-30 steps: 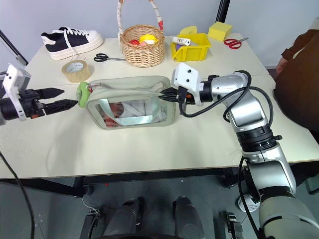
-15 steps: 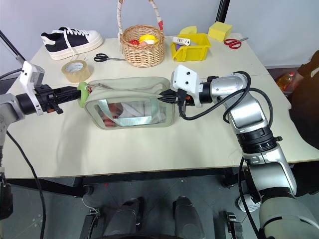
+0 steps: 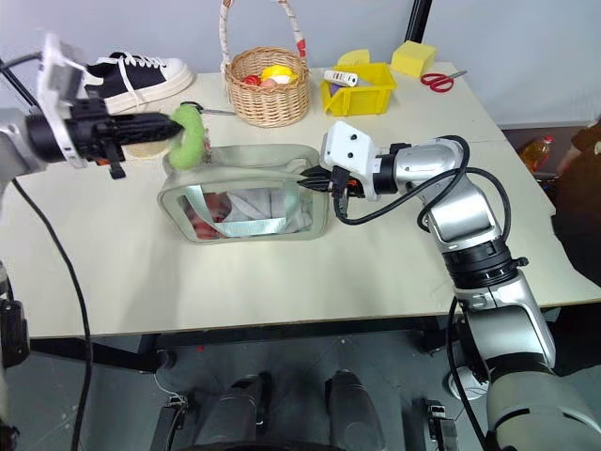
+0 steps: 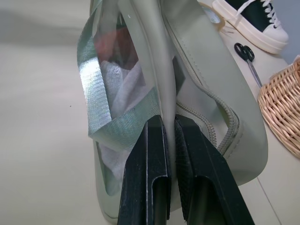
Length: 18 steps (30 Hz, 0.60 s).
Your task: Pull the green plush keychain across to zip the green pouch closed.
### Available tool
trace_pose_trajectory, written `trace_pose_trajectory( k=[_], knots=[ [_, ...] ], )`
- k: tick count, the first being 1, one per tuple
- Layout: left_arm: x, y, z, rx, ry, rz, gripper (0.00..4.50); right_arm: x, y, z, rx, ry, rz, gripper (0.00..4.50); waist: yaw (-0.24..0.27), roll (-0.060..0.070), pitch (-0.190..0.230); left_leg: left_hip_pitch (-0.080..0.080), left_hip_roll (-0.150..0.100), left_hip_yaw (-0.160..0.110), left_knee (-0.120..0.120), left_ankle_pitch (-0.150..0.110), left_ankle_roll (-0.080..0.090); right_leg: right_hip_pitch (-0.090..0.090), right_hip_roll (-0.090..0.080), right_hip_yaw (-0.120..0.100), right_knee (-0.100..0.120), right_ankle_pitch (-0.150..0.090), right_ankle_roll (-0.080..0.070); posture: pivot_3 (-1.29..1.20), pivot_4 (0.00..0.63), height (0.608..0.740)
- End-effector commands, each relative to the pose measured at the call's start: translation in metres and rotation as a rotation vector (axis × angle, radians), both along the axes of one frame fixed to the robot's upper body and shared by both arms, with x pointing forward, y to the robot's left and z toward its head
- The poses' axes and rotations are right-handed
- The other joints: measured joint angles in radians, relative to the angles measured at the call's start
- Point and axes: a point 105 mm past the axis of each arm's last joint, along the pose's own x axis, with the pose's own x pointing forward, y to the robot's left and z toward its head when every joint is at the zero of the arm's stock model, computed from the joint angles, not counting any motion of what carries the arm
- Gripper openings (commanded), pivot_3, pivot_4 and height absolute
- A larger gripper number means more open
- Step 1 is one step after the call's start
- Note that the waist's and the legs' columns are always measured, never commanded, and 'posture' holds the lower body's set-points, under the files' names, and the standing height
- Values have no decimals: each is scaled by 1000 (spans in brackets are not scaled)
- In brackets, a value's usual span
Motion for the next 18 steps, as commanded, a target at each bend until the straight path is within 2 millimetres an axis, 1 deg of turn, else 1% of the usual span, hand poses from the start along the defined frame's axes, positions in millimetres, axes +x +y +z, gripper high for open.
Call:
trace_pose_trajectory(
  k=[1,3,6,9,11,12,13,15,18],
  knots=[
    [7,-8,-7,90,-67,7,51,-3,0,6,13,-30,-5,0,1,0,0,0,0,0,0,0,0,0,0,0,0,0,0,0,150,740],
    [13,-9,-6,81,-85,27,51,-3,-1,6,13,-31,-13,0,1,0,0,0,0,0,0,0,0,0,0,0,0,0,0,0,150,740],
    [19,-8,1,70,-116,42,943,-3,-3,6,16,-31,-22,0,1,0,0,0,0,0,0,0,0,0,0,0,0,0,0,0,150,740],
    [18,-6,10,63,-121,40,2464,-3,-3,5,18,-28,-27,0,1,0,0,0,0,0,0,0,0,0,0,0,0,0,0,0,150,740],
    [18,-3,16,63,-123,48,3361,-3,-3,4,19,-27,-29,0,1,0,0,0,0,0,0,0,0,0,0,0,0,0,0,0,150,740],
    [16,0,20,68,-122,46,3925,-3,-3,4,19,-27,-30,0,0,0,0,0,0,0,0,0,0,0,0,0,0,0,0,0,150,740],
    [14,8,27,80,-130,53,4280,-2,-2,4,22,-26,-30,0,-1,0,0,0,0,0,0,0,0,0,0,0,0,0,0,0,150,740],
    [11,22,39,98,-140,82,4280,-1,-1,4,25,-26,-26,0,-5,0,0,0,0,0,0,0,0,0,0,0,0,0,0,0,150,740],
    [6,36,43,124,-142,104,4280,0,0,4,27,-26,-23,0,-1,0,0,0,0,0,0,0,0,-1,1,0,0,0,0,0,150,740]
  ],
)
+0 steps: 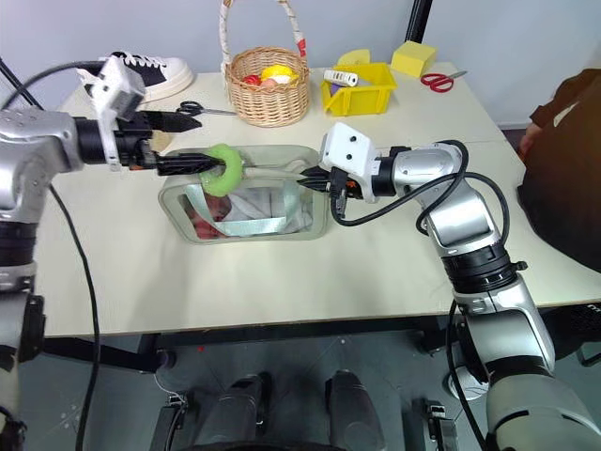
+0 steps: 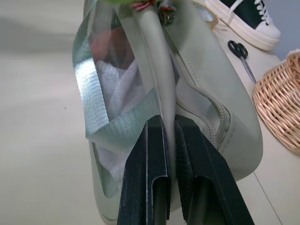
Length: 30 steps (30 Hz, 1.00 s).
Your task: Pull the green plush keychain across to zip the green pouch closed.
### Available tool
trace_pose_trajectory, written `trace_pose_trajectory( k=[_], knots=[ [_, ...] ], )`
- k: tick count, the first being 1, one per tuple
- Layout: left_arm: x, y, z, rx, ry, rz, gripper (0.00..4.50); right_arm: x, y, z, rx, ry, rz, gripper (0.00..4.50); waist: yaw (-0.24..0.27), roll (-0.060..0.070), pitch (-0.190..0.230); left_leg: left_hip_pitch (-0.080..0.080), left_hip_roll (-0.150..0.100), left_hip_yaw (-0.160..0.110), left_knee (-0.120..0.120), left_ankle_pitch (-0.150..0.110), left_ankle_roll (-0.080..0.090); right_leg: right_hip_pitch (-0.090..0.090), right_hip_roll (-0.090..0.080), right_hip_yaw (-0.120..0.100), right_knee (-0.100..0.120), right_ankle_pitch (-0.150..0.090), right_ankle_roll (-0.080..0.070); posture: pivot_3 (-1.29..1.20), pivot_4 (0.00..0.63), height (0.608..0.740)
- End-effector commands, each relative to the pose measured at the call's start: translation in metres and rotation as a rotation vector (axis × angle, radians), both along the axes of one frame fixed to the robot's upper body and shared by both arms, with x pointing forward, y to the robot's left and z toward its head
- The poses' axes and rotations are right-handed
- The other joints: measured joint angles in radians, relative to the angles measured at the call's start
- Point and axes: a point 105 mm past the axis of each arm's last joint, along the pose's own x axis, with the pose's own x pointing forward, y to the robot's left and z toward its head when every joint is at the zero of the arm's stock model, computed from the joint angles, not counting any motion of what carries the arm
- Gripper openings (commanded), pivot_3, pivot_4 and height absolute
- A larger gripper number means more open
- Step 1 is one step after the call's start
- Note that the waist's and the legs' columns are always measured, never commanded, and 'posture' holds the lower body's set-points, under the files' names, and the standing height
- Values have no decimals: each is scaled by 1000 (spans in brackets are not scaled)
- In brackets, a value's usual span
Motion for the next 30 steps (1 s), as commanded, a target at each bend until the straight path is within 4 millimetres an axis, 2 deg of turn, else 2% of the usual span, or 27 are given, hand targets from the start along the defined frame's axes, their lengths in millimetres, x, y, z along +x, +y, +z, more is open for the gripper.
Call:
trace_pose_trajectory(
  k=[1,4,8,11,15,18,24,25,30],
  knots=[
    [-11,18,19,16,-51,27,4280,1,1,6,14,-23,5,0,2,0,0,0,0,0,0,0,0,0,0,0,0,0,0,0,150,740],
    [-24,27,13,29,-15,37,4280,2,2,7,17,-25,9,0,1,0,0,0,0,0,0,0,0,1,0,0,0,0,0,0,150,740],
    [-40,19,-12,52,55,1,4280,4,3,8,17,-28,12,0,2,0,0,0,1,0,0,0,0,1,0,0,0,0,0,0,150,740],
    [-39,14,-36,87,64,19,4280,4,5,8,17,-26,19,0,3,0,0,0,1,-1,1,0,0,1,0,0,0,0,0,0,150,740],
    [-30,18,-56,120,57,72,4280,3,6,8,11,-24,27,0,2,0,0,1,1,-1,1,0,0,2,1,0,0,0,0,0,150,740],
    [-29,22,-63,147,63,75,3461,2,5,8,8,-23,29,0,1,0,0,1,1,0,0,0,0,1,1,0,0,0,0,0,150,740],
    [-22,20,-62,128,47,63,399,1,6,8,5,-21,29,0,3,0,0,1,1,-1,0,0,0,1,1,0,0,0,-1,0,150,740],
    [-21,19,-62,128,45,59,70,0,6,9,6,-21,29,0,3,0,0,1,1,-1,0,0,0,1,1,0,0,0,-1,0,150,740],
    [-16,16,-61,138,36,53,70,-3,6,12,8,-9,28,0,4,0,0,1,1,-1,0,0,0,1,1,0,0,0,-1,0,150,740]
  ],
)
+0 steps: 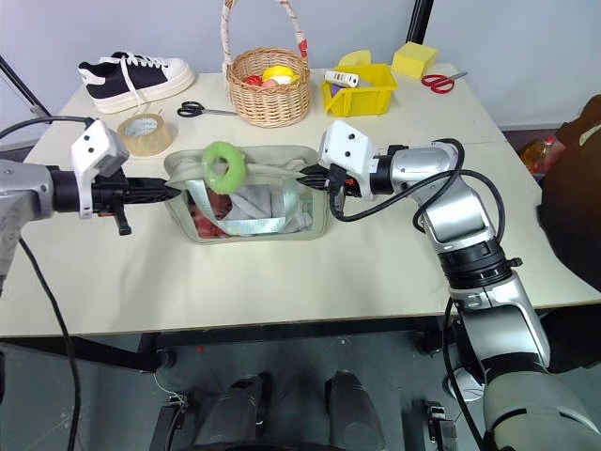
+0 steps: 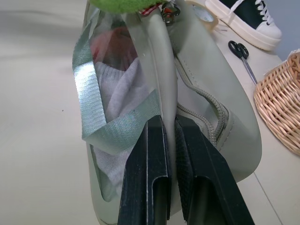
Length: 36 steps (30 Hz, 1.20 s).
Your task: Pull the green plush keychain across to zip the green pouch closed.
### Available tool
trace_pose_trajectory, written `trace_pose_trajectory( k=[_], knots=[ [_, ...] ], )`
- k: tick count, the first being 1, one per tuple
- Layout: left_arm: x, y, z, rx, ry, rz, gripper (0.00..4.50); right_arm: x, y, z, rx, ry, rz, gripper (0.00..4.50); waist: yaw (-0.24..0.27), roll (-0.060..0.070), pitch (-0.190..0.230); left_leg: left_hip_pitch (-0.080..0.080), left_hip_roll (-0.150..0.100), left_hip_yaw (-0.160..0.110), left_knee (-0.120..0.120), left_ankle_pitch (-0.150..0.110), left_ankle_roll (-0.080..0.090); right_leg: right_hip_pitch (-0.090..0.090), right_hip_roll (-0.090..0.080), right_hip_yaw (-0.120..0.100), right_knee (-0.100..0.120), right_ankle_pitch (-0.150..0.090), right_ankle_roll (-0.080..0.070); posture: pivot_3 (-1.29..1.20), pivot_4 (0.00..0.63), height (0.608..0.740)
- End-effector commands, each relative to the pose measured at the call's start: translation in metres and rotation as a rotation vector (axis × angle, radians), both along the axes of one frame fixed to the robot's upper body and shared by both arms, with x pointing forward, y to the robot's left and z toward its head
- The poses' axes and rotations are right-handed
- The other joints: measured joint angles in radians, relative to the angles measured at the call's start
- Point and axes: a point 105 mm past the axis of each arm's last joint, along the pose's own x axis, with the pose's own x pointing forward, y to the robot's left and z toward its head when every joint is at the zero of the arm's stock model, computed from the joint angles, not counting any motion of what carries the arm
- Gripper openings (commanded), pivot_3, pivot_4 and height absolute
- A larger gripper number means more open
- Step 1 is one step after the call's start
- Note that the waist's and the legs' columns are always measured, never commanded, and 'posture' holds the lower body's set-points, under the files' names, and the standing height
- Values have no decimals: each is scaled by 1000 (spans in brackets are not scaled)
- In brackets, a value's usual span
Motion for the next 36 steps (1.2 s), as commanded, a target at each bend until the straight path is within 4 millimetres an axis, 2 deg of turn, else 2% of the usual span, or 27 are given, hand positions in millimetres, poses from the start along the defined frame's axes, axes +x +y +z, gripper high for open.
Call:
trace_pose_trajectory(
  k=[1,5,10,11,13,16,20,22,26,31,36],
  knots=[
    [0,-5,11,26,-46,-37,70,-8,4,14,0,-26,29,0,0,0,0,0,0,0,0,0,0,0,0,0,0,0,0,0,150,740],
    [0,-5,10,32,-45,-44,0,-12,-7,23,-27,-6,25,1576,3,0,0,0,0,0,0,0,0,0,0,0,0,0,0,0,150,740],
    [1,-4,8,41,-41,-47,0,-8,-22,45,-61,-54,3,4162,2,0,0,0,0,0,0,0,0,0,0,0,0,0,0,0,150,740],
    [0,-4,7,43,-39,-51,0,-8,-23,49,-64,-63,2,4460,1,0,0,0,0,0,0,0,0,0,0,0,0,0,0,0,150,740],
    [1,-5,8,43,-40,-55,0,-10,-17,63,-48,-106,20,4460,1,0,0,0,0,0,0,0,0,0,0,0,0,0,0,0,150,740],
    [1,-7,9,41,-40,-63,0,-19,10,74,2,-212,83,4460,0,0,0,0,0,0,0,0,0,0,0,0,0,0,0,0,150,740],
    [0,-7,10,49,-40,-72,0,-37,51,54,37,-313,180,4460,0,0,0,-1,0,0,0,0,0,-1,0,0,0,0,0,0,150,740],
    [-1,-7,11,51,-40,-73,0,-40,61,45,26,-340,196,4460,2,0,0,-1,0,-1,0,0,0,0,0,0,-1,0,0,0,150,740],
    [-1,-7,11,54,-38,-76,0,-31,71,35,-2,-402,176,4460,2,0,0,-1,-1,-1,1,0,0,0,-1,0,0,0,0,0,150,740],
    [-1,-8,11,52,-35,-79,0,-17,83,36,22,-433,139,4460,0,0,0,-1,0,-1,0,0,0,-1,0,0,0,0,0,0,150,740],
    [-1,-10,11,44,-36,-84,0,-13,96,36,46,-431,143,4460,1,0,0,-1,0,-1,0,0,-1,-1,0,0,0,0,0,0,150,740]
  ],
)
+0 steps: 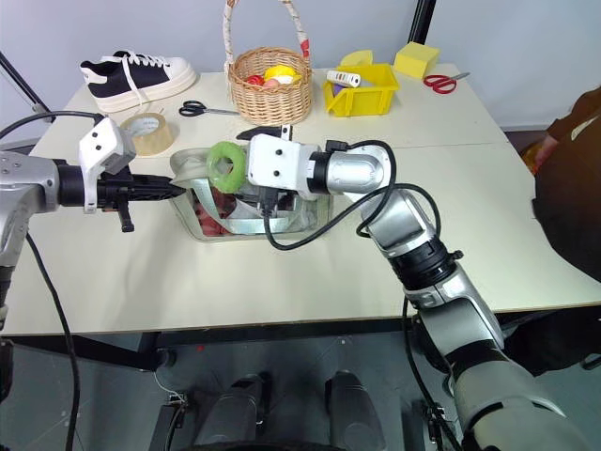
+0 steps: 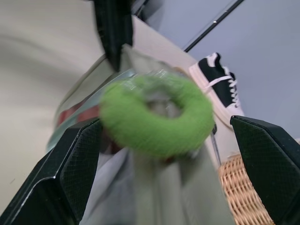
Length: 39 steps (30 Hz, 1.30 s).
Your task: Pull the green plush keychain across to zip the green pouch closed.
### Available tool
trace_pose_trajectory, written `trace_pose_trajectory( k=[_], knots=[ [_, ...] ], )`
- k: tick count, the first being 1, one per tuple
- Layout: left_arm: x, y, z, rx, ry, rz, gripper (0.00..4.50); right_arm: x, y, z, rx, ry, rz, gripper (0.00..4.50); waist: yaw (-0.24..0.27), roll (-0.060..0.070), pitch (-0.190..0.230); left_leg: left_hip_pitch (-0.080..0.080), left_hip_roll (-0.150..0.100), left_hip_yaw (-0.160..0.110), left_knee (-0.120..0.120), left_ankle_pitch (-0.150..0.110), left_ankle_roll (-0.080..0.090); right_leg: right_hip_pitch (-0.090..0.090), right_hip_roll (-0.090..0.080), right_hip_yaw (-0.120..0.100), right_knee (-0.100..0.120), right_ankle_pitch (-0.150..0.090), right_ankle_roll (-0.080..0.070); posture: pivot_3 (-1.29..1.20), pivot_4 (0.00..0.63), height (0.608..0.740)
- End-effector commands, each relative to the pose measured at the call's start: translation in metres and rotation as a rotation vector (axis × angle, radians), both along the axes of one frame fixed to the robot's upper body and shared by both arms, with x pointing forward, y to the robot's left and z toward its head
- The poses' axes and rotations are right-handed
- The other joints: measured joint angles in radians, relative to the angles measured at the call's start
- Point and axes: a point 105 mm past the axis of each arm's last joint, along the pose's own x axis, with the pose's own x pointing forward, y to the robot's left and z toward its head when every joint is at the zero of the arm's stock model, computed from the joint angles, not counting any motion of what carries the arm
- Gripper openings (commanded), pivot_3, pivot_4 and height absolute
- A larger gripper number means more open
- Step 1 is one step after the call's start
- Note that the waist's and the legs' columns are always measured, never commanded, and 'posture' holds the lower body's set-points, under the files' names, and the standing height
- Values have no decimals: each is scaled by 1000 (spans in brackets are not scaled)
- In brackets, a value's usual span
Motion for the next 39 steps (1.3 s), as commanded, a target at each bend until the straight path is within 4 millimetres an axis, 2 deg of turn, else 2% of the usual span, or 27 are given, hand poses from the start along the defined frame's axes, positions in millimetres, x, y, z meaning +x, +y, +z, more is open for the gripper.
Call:
trace_pose_trajectory(
  k=[1,5,7,8,13,15,18,22,27,29,32,35,37,39],
  knots=[
    [-1,-5,10,8,-39,-22,0,-3,10,15,28,-61,30,4460,0,0,0,0,0,0,0,0,0,0,0,0,0,0,0,0,150,740],
    [-1,-5,10,8,-41,-19,0,-6,15,16,45,-54,53,4460,0,0,0,0,0,0,0,0,0,0,0,0,0,0,0,0,150,740],
    [0,-4,10,8,-42,-15,0,-6,15,16,48,-44,60,3931,0,0,0,0,0,0,0,0,0,0,0,0,0,0,0,0,150,740],
    [0,-4,10,8,-42,-15,0,-6,14,15,49,-38,61,3617,0,0,0,0,0,0,0,0,0,0,0,0,0,0,0,0,150,740],
    [-1,-4,9,6,-42,-15,0,-3,11,16,52,-29,53,906,0,0,0,0,0,0,0,0,0,0,0,0,0,0,0,0,150,740],
    [0,-4,9,6,-43,-14,0,-3,8,18,53,-32,48,96,0,0,0,0,0,0,0,0,0,0,0,0,0,0,0,0,150,740],
    [0,-4,9,6,-42,-12,0,-2,1,24,57,-37,28,96,0,0,0,0,0,0,0,0,0,0,0,0,0,0,0,0,150,740],
    [0,-2,8,11,-41,-9,0,1,-20,42,73,-52,-29,96,1,0,0,0,0,0,0,0,0,0,0,0,0,0,0,0,150,740],
    [1,0,8,18,-44,-4,0,15,-63,50,31,-78,-171,96,1,0,0,0,0,0,0,0,0,0,0,0,0,0,0,0,150,740],
    [1,1,7,19,-46,-4,0,25,-90,46,-5,-89,-270,96,2,0,0,0,0,0,0,0,0,0,0,0,0,0,0,0,150,740],
    [1,1,6,19,-46,-4,0,34,-118,37,-70,-115,-372,96,2,0,0,0,0,0,0,0,0,0,0,0,0,0,0,0,150,740],
    [0,1,5,17,-43,-6,0,43,-160,21,-117,-94,-530,96,1,0,0,0,0,0,0,0,0,0,0,0,0,0,0,0,150,740],
    [0,1,4,17,-40,-8,0,46,-180,4,-159,-79,-602,96,3,0,0,0,0,1,0,0,0,0,0,0,0,0,0,0,150,740],
    [0,0,4,16,-38,-10,0,48,-190,-9,-171,-57,-639,96,3,0,0,0,0,1,0,0,0,0,0,0,-1,0,0,0,150,740]
  ],
)
